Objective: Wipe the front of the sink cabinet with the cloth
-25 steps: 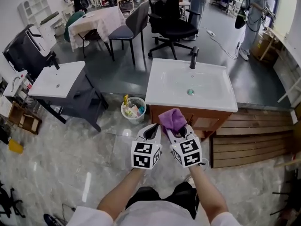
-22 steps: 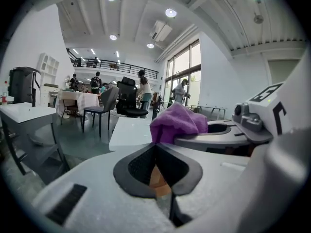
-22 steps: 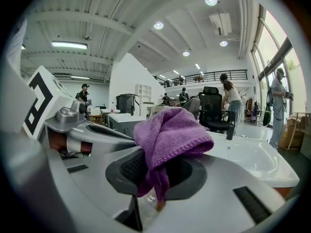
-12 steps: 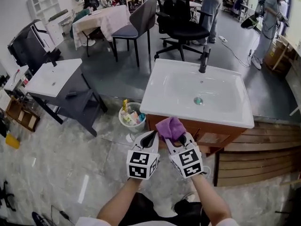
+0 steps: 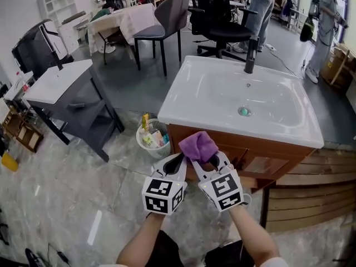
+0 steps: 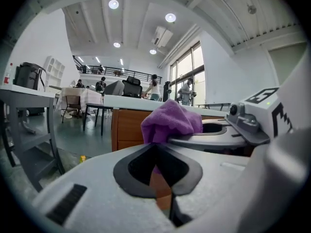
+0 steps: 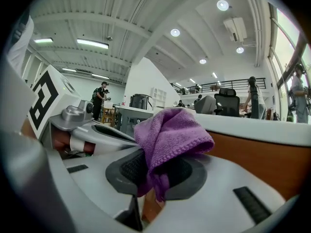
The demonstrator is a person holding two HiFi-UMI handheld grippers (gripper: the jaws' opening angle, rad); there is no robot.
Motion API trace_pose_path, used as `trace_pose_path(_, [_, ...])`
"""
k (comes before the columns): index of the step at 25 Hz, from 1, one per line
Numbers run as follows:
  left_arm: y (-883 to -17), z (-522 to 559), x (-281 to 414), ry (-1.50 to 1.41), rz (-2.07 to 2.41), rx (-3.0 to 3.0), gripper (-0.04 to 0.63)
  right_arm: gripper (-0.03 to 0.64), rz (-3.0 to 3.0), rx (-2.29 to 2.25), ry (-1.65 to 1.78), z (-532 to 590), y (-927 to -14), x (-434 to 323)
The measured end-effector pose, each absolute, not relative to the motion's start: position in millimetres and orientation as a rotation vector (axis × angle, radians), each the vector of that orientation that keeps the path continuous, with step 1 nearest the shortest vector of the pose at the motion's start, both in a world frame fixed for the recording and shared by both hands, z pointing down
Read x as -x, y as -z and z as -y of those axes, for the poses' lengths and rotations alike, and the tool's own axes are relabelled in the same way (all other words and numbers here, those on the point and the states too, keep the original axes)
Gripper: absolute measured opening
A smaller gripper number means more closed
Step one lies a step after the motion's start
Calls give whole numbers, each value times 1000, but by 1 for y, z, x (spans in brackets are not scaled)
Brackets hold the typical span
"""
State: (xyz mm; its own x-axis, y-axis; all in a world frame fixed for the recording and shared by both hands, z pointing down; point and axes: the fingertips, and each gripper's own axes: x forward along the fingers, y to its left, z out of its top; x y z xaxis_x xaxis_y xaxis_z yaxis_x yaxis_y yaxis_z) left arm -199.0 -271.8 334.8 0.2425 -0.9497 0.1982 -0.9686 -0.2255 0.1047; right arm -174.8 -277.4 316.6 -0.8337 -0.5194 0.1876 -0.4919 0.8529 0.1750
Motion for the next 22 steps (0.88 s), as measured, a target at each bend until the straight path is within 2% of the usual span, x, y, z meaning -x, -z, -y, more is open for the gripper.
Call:
trace_pose_path(10, [-401, 284, 216, -99, 1901, -2336, 5, 73, 2842, -789, 377, 294, -371, 194])
trace_pose_path(22, [-430, 274, 256, -83, 2005, -2313, 5, 72, 2888, -878, 436, 287, -401, 243])
